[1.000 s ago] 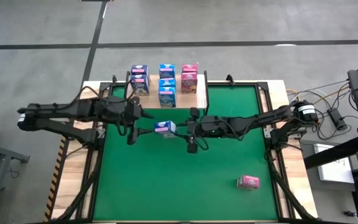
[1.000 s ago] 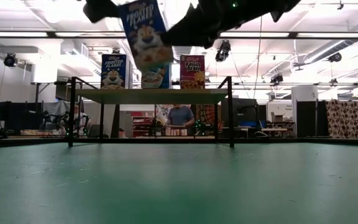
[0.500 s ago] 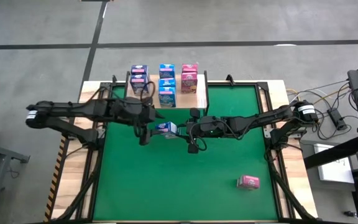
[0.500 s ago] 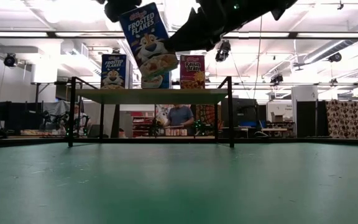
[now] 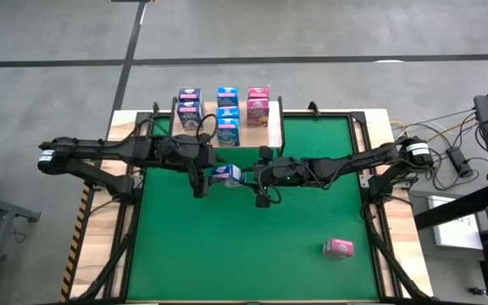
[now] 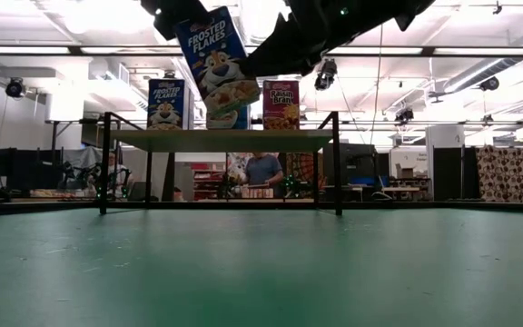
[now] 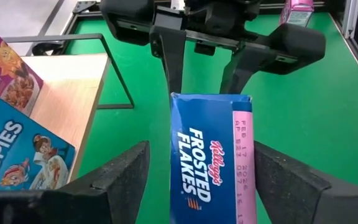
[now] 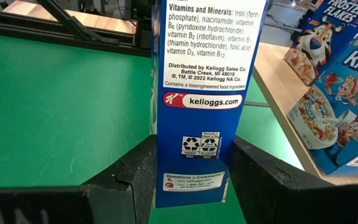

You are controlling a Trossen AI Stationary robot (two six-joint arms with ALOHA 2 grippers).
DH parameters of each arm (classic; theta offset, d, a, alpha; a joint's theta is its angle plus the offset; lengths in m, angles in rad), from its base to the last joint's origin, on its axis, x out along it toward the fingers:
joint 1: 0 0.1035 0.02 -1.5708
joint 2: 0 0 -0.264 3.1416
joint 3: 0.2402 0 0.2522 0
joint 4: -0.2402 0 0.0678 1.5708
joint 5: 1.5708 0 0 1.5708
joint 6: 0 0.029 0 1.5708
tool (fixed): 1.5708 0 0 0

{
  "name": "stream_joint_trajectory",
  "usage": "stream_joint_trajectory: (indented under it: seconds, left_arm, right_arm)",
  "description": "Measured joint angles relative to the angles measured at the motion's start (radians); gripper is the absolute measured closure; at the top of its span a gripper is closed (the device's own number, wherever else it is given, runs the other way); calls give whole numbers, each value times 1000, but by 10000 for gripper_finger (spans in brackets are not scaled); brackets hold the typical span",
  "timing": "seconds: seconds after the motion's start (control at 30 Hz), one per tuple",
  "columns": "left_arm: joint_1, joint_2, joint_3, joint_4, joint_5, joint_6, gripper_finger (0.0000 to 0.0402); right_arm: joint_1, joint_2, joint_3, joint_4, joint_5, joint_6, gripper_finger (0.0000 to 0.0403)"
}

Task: Stack cereal on shelf
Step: Put the blue cereal box on the shelf aligned with the other blue boxes

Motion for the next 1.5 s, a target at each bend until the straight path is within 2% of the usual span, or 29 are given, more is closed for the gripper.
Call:
stream_joint_trajectory:
  seconds: [0.53,0.73,1.1,1.5]
  left_arm:
    - [0,6,0,-4,3,7,207]
    - [0,6,0,-4,3,7,221]
    - [0,5,-1,-3,2,7,247]
    - [0,-3,-1,-27,2,7,254]
  right_arm:
    - [0,0,0,0,1,8,230]
    - [0,0,-1,0,0,8,215]
    - [0,0,-1,7,0,11,213]
    - [0,0,-1,14,-3,45,211]
